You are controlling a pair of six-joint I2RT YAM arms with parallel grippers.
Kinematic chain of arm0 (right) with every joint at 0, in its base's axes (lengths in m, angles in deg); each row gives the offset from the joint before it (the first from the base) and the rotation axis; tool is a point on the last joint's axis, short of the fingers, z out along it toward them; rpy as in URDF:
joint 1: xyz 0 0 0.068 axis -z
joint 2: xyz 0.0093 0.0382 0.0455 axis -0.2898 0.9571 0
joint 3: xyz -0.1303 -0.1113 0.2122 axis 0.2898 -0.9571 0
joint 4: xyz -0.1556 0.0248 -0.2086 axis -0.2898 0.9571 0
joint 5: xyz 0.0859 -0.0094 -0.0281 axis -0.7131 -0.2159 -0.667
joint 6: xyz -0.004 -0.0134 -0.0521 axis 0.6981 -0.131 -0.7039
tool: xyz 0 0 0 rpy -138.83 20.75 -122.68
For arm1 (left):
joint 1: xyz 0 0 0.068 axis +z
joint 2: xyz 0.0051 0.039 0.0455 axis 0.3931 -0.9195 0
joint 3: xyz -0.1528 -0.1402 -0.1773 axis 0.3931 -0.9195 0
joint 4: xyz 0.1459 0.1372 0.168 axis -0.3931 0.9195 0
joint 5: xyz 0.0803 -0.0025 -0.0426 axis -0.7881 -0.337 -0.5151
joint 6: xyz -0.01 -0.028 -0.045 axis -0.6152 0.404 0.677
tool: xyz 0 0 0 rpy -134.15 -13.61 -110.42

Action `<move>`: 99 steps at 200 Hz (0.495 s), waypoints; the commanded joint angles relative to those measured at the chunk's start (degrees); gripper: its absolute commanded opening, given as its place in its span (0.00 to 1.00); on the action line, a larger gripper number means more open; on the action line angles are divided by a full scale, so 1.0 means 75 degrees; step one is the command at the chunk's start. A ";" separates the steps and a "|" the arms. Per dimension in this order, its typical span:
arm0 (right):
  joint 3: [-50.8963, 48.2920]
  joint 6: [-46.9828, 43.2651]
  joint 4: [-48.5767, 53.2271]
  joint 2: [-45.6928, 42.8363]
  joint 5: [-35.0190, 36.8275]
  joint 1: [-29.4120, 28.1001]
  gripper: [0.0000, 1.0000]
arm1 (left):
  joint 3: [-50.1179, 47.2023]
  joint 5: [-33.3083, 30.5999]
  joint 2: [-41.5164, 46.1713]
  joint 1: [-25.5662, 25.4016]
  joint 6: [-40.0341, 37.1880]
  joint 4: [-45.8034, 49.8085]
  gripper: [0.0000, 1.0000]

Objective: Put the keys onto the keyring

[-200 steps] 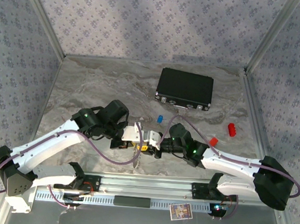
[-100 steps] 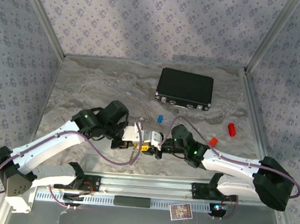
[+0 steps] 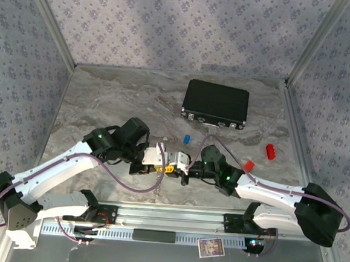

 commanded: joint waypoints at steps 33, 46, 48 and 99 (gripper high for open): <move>0.0027 0.0033 -0.0101 0.0036 -0.0232 0.0078 0.00 | -0.0307 0.0534 0.0376 0.0453 0.0730 -0.1112 0.24; -0.0056 0.0075 -0.0165 0.0057 -0.0275 0.0146 0.00 | -0.0830 0.0882 0.0627 0.0784 0.1028 -0.1684 0.35; -0.0072 0.0090 -0.0176 0.0059 -0.0289 0.0151 0.00 | -0.0928 0.0928 0.0679 0.0821 0.1062 -0.1792 0.36; -0.0251 0.0230 -0.0202 0.0042 -0.0464 0.0330 0.00 | -0.3256 0.1233 0.2140 0.1053 0.2315 -0.4535 0.47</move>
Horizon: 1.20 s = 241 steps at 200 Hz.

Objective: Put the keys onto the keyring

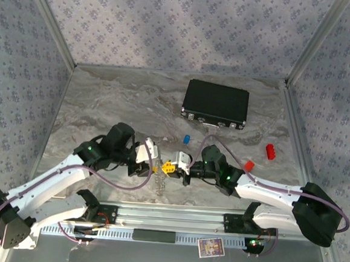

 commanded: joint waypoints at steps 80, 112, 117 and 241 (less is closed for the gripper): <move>-0.0100 0.0188 -0.0154 -0.0101 -0.0329 0.0178 0.00 | -0.2885 0.0493 0.1013 -0.0044 0.2203 -0.5552 0.42; -0.0109 0.0160 -0.0076 -0.0199 -0.0395 0.0257 0.00 | -0.3189 0.0431 0.1319 -0.0263 0.2092 -0.5701 0.40; -0.0115 0.0172 -0.0088 -0.0185 -0.0417 0.0250 0.00 | -0.3218 0.0448 0.1315 -0.0286 0.2106 -0.5742 0.39; -0.0108 0.0335 -0.0316 0.0007 -0.0517 0.0238 0.00 | -0.3448 0.0652 0.0708 -0.0400 0.2386 -0.6814 0.19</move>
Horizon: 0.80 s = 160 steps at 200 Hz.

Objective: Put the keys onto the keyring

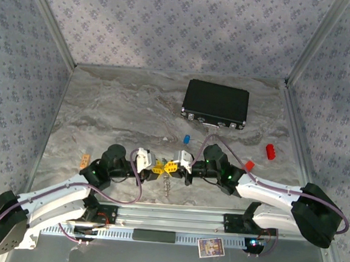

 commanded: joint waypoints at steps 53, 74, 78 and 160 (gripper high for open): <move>-0.0035 0.0135 -0.0302 0.0022 -0.0185 -0.0018 0.00 | -0.0046 0.0205 0.0250 -0.0035 0.0141 -0.0627 0.16; -0.0025 0.0100 -0.0189 0.0024 -0.0165 -0.0035 0.00 | -0.0017 0.0179 0.0335 -0.0041 0.0095 -0.0533 0.15; -0.0025 0.0089 -0.0165 0.0022 -0.0159 -0.0034 0.00 | -0.0009 0.0179 0.0351 -0.0045 0.0091 -0.0530 0.14; 0.0069 -0.0017 0.0096 0.0055 -0.0070 -0.0056 0.00 | 0.0197 0.0373 -0.0051 -0.0052 -0.0019 -0.0877 0.00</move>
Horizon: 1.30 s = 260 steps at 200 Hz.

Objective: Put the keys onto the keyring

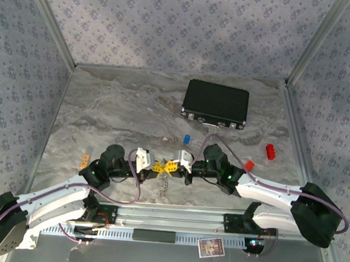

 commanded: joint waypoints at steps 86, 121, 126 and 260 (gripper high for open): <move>0.0080 0.1108 0.2993 -0.2131 0.2653 0.0222 0.43 | 0.1736 -0.0660 -0.0481 -0.0350 -0.1467 0.1841 0.00; 0.0761 0.2111 0.4377 -0.2039 0.3804 0.0228 0.40 | 0.2195 -0.1015 -0.0648 -0.0413 -0.1509 0.2534 0.00; 0.0885 0.2266 0.4562 -0.1981 0.3985 0.0259 0.40 | 0.2259 -0.1083 -0.0677 -0.0420 -0.1509 0.2634 0.00; 0.3763 0.5646 0.6847 0.2389 0.5126 0.1233 0.40 | 0.2526 -0.2255 -0.0338 -0.0499 -0.1282 0.3797 0.00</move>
